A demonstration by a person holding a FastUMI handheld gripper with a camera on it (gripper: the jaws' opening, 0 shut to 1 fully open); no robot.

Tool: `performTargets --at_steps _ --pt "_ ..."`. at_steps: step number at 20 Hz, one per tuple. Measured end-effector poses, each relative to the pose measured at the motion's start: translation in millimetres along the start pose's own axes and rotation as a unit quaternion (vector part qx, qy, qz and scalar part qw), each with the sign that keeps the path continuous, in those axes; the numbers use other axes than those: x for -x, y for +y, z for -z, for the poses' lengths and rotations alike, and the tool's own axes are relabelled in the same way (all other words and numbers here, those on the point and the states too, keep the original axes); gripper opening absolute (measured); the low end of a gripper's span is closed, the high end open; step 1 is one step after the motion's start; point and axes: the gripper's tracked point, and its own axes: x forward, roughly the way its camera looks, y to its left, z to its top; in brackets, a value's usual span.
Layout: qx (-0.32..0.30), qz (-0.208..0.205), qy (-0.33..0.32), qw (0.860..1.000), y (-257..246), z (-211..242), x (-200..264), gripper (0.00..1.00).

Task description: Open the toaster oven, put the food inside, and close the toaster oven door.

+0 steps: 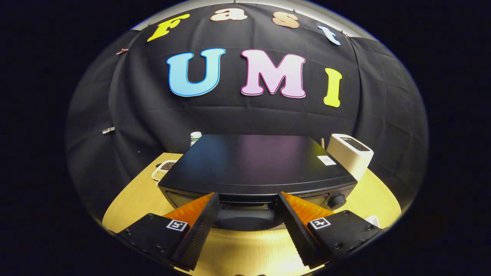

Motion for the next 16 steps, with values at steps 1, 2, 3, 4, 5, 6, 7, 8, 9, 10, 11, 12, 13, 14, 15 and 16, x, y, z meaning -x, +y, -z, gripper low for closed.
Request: performTargets --at_steps 1,2,3,4,5,6,7,8,9,10,11,12,13,14,15,16 --pt "-0.002 0.001 0.01 1.0 -0.9 4.4 -0.2 0.99" --pt "0.004 0.0 0.005 1.0 1.3 3.8 0.2 0.99" --pt "0.009 0.0 0.009 1.0 2.5 5.6 3.1 0.99" --pt "0.007 0.0 0.009 1.0 1.0 6.0 7.9 0.99" --pt "0.005 -0.001 0.013 1.0 1.2 8.9 11.9 0.99" --pt "0.006 -0.001 0.015 1.0 1.6 12.1 15.9 0.99" --pt "0.006 -0.001 0.018 1.0 1.4 15.4 19.7 0.99" --pt "0.005 -0.001 0.019 1.0 1.2 18.7 24.9 0.99" --pt "0.005 -0.002 0.022 1.0 1.3 22.7 29.8 0.99" --pt "0.009 -0.004 0.023 1.0 2.1 27.3 33.8 0.99" --pt "0.011 -0.007 0.026 1.0 2.4 31.9 38.9 0.99" --pt "0.008 -0.009 0.031 0.999 0.7 36.3 43.0 0.99" --pt "0.004 -0.011 0.036 0.999 0.4 41.4 47.4 0.99" --pt "0.001 -0.011 0.041 0.999 -0.4 46.5 51.2 0.99" --pt "-0.006 -0.012 0.049 0.999 -1.0 53.0 54.7 1.0" --pt "-0.01 -0.014 0.051 0.999 -1.3 57.3 58.2 1.0"
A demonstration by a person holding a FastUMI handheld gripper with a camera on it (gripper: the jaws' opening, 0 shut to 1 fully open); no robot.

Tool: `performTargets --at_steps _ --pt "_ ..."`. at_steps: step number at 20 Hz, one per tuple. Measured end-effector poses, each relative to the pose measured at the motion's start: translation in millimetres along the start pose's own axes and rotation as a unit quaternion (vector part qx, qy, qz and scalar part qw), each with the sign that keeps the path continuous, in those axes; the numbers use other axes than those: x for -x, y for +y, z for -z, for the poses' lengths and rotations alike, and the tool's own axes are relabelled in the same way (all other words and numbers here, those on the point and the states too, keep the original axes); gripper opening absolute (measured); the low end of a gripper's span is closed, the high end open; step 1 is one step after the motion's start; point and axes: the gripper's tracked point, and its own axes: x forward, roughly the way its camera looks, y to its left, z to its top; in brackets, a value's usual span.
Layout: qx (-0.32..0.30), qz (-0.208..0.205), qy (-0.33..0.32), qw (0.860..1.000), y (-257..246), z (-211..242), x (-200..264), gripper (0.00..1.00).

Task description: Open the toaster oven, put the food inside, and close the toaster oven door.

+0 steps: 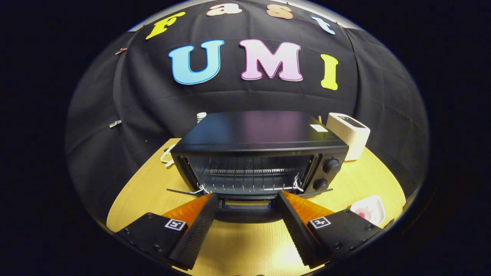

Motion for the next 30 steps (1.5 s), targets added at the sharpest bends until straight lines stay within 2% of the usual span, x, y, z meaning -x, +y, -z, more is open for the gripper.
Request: performTargets --at_steps 6,10,13,20,26,30 --pt "0.005 -0.014 0.055 0.998 -3.6 56.3 13.1 0.99" --pt "-0.013 -0.01 0.136 0.991 -17.0 109.7 7.3 0.98" --pt "-0.047 -0.013 0.177 0.983 -28.2 132.1 15.7 1.0" --pt "-0.054 -0.017 0.153 0.987 -112.8 84.4 51.6 1.0" --pt "-0.055 0.01 0.138 0.989 -220.5 41.0 63.5 0.99" --pt "-0.1 0.036 0.154 0.982 -292.8 33.9 62.2 0.99"
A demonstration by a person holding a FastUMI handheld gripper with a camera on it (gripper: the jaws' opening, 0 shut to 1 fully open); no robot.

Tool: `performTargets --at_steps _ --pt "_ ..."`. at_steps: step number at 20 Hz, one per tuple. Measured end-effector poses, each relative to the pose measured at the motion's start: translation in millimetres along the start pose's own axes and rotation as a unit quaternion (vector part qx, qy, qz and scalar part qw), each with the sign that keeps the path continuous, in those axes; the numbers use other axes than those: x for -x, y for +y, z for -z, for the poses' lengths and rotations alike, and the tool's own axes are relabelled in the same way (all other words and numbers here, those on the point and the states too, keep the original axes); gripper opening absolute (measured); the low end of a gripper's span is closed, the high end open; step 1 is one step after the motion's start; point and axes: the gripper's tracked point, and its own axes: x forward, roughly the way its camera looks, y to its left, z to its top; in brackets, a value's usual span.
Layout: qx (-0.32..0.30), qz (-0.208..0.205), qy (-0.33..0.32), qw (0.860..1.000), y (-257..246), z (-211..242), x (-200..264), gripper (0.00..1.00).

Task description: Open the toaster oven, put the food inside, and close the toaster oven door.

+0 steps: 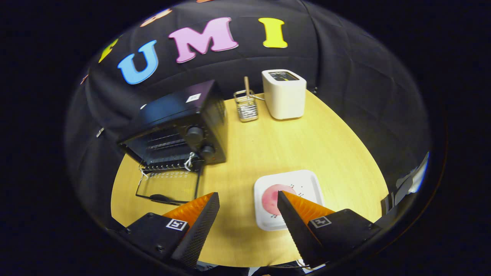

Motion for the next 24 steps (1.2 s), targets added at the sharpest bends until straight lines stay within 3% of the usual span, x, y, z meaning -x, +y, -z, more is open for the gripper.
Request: performTargets --at_steps 7,16,20,23,24 --pt "-0.047 0.039 0.041 0.997 -97.7 6.8 -25.1 0.99" --pt "0.035 0.04 0.109 0.993 -139.7 47.4 -72.0 0.98" --pt "0.042 0.041 0.136 0.989 -142.0 60.4 -84.8 0.8" --pt "0.042 0.037 0.143 0.988 -139.9 62.0 -89.8 0.58" --pt "0.047 0.041 0.143 0.988 -140.9 62.4 -88.9 0.58"
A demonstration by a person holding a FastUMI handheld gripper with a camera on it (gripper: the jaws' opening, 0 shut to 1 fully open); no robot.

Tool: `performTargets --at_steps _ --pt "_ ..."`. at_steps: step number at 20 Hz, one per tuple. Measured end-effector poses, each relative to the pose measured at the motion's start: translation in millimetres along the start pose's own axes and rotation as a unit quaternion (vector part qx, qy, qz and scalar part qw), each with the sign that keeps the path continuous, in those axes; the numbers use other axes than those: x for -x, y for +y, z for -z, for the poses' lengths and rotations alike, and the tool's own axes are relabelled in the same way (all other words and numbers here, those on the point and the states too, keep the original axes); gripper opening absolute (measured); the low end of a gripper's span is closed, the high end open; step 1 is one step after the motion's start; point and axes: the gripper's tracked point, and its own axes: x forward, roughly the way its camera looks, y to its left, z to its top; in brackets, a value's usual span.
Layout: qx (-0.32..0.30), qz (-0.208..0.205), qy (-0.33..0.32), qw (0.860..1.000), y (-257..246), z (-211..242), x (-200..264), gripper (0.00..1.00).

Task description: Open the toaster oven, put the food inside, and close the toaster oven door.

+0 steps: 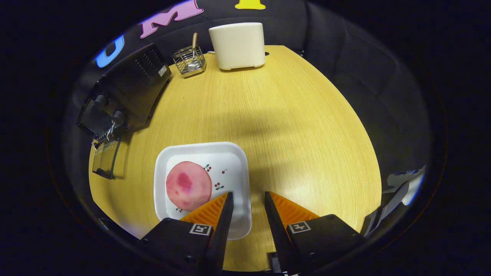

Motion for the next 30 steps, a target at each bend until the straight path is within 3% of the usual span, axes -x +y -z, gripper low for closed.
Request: performTargets --at_steps 1,3,8,9,12,15,20,25,30 --pt "-0.003 -0.005 0.005 1.0 2.6 1.1 -4.5 0.58" --pt "-0.008 0.0 0.013 1.0 7.2 3.0 -0.4 0.34" --pt "-0.028 -0.018 0.018 0.999 4.7 1.3 -3.6 0.25" --pt "-0.032 -0.025 0.022 0.999 1.9 2.4 0.5 0.12" --pt "-0.052 -0.042 0.027 0.997 5.1 5.5 -0.4 0.06" --pt "-0.14 -0.076 0.035 0.987 10.5 9.3 1.4 0.06" --pt "-0.288 -0.122 0.008 0.95 21.3 14.1 20.4 0.06" --pt "-0.386 -0.126 -0.016 0.914 25.6 28.1 37.9 0.06" --pt "-0.43 -0.126 -0.049 0.893 37.9 40.1 67.5 0.05"
